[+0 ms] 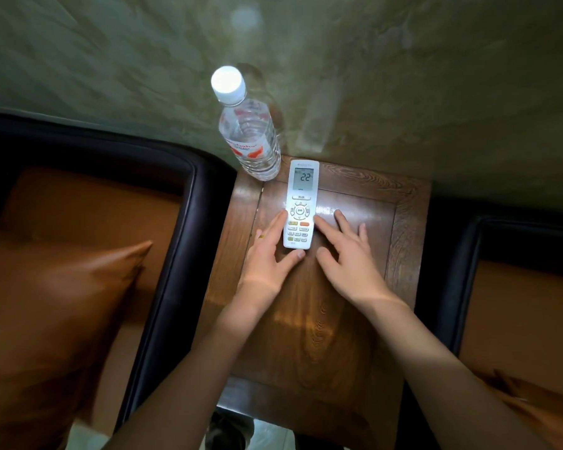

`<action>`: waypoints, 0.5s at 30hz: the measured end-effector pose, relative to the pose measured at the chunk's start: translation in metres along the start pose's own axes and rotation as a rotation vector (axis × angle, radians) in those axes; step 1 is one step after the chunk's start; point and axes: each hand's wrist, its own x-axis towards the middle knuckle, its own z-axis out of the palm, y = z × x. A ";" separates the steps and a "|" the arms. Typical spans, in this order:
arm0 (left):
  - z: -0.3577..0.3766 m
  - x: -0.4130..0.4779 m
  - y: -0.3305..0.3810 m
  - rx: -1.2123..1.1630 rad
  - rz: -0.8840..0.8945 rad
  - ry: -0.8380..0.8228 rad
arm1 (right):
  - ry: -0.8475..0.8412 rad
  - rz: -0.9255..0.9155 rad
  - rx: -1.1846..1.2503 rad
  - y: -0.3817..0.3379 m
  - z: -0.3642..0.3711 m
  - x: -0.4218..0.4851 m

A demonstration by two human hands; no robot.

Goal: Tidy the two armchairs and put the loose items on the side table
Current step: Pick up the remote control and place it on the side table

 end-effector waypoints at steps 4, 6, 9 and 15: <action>-0.012 0.004 -0.008 0.024 0.004 -0.009 | -0.037 -0.036 -0.057 -0.005 0.007 0.002; -0.017 0.007 -0.010 0.038 0.011 -0.019 | -0.056 -0.037 -0.064 -0.007 0.011 0.003; -0.023 0.009 -0.011 0.051 0.024 -0.027 | -0.068 -0.029 -0.073 -0.011 0.015 0.005; -0.029 0.014 -0.007 0.037 -0.020 -0.046 | -0.041 -0.010 -0.042 -0.013 0.020 0.011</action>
